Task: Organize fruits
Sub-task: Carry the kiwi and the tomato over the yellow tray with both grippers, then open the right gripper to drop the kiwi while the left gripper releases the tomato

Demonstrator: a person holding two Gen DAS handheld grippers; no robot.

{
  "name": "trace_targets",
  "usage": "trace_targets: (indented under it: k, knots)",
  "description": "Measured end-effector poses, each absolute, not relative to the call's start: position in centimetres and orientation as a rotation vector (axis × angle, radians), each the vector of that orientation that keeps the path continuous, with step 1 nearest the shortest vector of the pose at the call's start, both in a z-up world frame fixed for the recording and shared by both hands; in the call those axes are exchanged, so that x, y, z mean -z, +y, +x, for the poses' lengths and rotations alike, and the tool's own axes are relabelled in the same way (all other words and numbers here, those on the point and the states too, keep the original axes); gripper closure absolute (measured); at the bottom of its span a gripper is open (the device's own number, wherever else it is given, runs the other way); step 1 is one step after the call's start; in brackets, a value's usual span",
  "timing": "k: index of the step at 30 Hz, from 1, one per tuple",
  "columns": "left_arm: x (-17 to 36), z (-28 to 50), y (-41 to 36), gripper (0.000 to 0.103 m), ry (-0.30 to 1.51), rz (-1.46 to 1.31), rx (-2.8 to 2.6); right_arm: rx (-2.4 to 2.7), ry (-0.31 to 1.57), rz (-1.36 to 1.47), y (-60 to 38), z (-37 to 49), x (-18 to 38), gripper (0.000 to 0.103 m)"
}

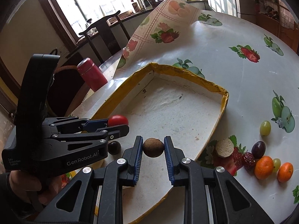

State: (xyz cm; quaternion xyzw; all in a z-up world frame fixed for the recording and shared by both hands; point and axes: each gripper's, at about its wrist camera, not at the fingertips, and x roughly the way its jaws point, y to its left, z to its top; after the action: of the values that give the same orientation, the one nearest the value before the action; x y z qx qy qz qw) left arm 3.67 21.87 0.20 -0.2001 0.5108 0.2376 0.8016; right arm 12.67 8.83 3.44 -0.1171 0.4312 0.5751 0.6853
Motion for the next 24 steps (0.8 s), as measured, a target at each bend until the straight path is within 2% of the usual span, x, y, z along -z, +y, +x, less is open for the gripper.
trace_targets:
  k: [10, 13, 17, 22, 24]
  knots:
    - [1.9, 4.3, 21.7, 0.074, 1.142, -0.401, -0.505, -1.278, 0.964, -0.457, 11.5, 11.2, 0.2, 0.079]
    - [1.9, 4.3, 21.6, 0.065, 1.145, -0.405, -0.508, -1.278, 0.963, -0.464, 11.6, 11.2, 0.5, 0.077]
    - [0.9, 3.5, 21.6, 0.064, 1.124, -0.436, -0.521, -1.294, 0.953, -0.469, 11.3, 10.8, 0.1, 0.066]
    - [-2.1, 2.0, 19.9, 0.064, 1.088, -0.399, -0.544, -1.284, 0.919, -0.426, 8.8, 10.9, -1.8, 0.066]
    - [-3.4, 1.4, 19.0, 0.057, 1.075, -0.375, -0.562, -1.277, 0.906, -0.392, 7.3, 11.2, -2.9, 0.065]
